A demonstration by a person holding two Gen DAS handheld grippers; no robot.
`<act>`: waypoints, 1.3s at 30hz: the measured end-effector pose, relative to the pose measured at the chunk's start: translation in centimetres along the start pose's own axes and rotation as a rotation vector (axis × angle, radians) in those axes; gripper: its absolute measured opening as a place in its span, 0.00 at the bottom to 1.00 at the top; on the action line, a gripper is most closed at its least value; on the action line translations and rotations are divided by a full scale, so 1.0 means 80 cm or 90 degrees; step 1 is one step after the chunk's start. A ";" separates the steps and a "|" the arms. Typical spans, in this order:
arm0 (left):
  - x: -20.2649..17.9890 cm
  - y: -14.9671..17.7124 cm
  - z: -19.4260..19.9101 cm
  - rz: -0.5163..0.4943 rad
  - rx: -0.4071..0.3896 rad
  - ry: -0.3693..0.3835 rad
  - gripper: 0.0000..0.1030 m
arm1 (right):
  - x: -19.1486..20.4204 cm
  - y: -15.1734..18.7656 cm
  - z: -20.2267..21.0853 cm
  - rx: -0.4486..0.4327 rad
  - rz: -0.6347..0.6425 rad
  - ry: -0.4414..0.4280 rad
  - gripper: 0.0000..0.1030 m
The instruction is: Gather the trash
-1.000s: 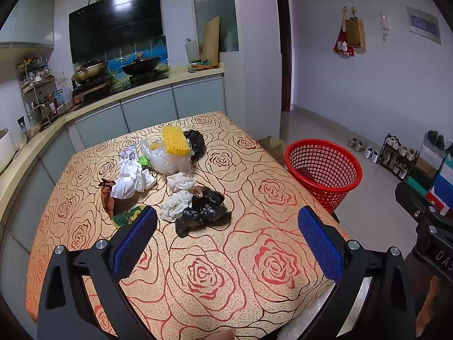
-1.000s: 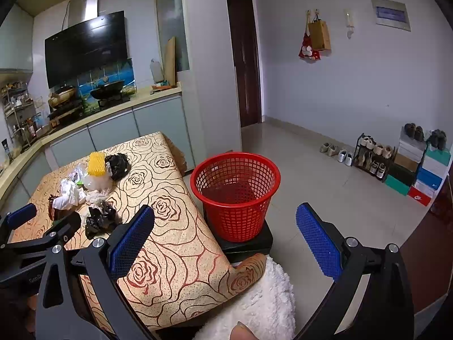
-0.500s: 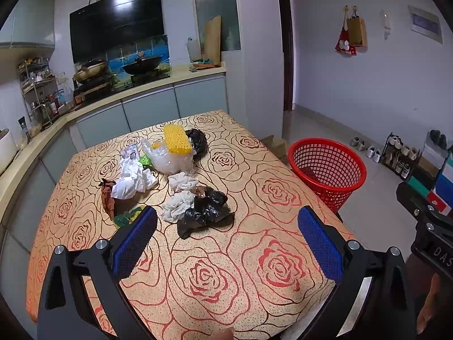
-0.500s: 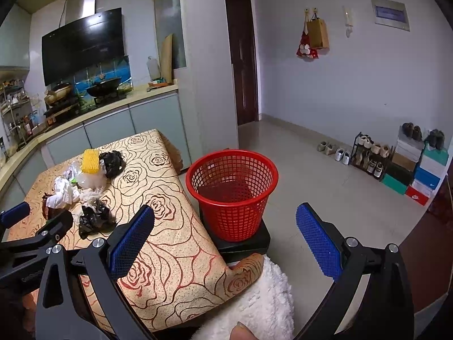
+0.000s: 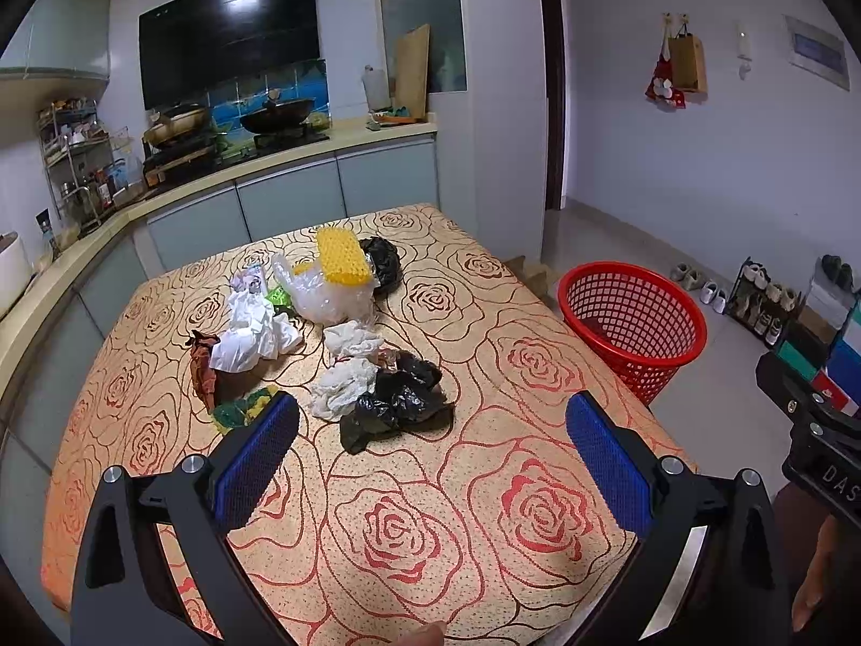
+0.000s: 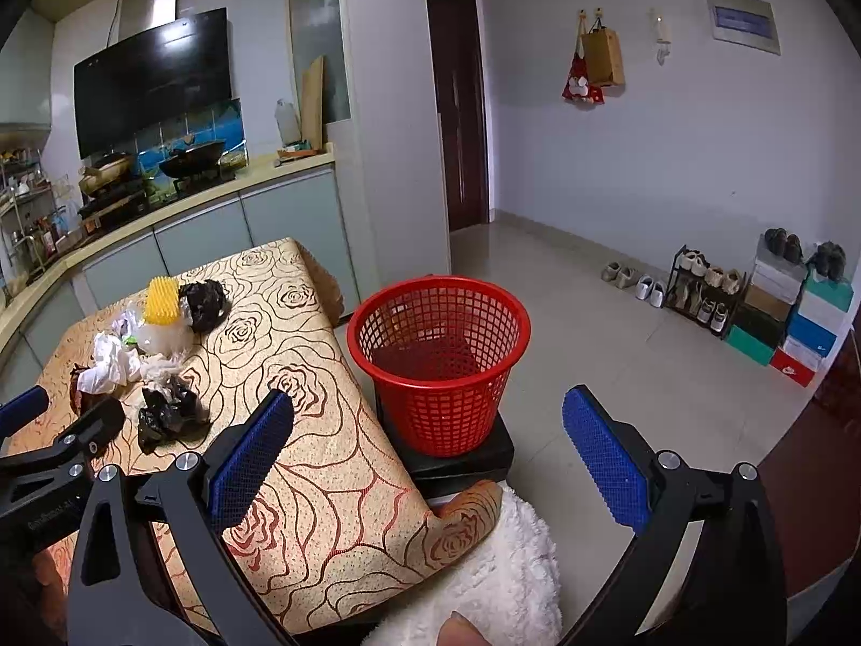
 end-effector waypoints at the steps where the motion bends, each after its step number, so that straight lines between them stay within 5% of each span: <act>1: 0.000 0.000 0.000 0.001 0.000 0.000 0.93 | 0.000 0.000 0.000 0.000 0.000 0.000 0.95; 23: 0.055 -0.003 -0.015 0.056 0.008 -0.037 0.93 | 0.035 -0.012 -0.021 0.007 0.023 -0.032 0.95; 33: 0.139 0.010 -0.037 0.116 0.033 -0.100 0.93 | 0.111 -0.017 -0.053 0.025 0.078 -0.104 0.95; 39: 0.201 0.027 -0.050 0.156 0.060 -0.143 0.93 | 0.154 0.001 -0.083 0.088 0.092 -0.190 0.95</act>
Point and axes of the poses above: each gripper's, at about its wrist camera, not at the fingertips, and z roughly against the way its jaws point, x to its left, y to its underside, the point moved 5 cm from there along -z, roughly the way its jaws point, and after that the axes turned 3 degrees about -x, right-handed, at the moved point
